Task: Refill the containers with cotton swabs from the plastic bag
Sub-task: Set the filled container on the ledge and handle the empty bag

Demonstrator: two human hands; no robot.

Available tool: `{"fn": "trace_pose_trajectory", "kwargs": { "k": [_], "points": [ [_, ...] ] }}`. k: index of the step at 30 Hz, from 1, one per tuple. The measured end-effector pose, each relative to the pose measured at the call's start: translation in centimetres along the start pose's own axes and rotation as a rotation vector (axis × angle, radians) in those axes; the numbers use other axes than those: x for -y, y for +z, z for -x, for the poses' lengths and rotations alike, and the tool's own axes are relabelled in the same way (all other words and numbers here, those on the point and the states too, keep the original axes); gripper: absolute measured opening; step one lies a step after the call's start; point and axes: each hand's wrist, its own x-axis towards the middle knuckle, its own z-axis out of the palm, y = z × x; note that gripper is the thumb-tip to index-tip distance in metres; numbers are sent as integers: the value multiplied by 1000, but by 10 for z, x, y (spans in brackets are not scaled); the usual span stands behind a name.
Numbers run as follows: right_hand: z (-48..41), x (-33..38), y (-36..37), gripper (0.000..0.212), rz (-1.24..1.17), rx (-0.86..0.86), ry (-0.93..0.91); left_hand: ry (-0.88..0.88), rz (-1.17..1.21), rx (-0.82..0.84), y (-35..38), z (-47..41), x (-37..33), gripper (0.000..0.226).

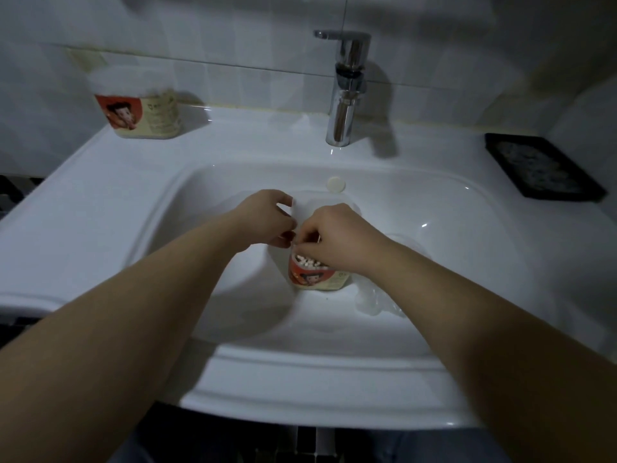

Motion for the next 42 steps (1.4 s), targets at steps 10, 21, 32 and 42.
{"fn": "trace_pose_trajectory", "kwargs": {
  "k": [10,21,32,42],
  "points": [
    [8,-11,-29,14,-332,-84,363,51,-12,-44,-3,6,-7,21],
    [20,-40,-37,21,207,295,670,85,-140,-210,-15,15,-8,15],
    [17,-30,-30,27,-79,160,390,80,-179,-389,-40,18,-2,27],
    [14,-37,-29,38,25,284,552,1,-135,-396,-42,21,-8,39]
  ]
}}
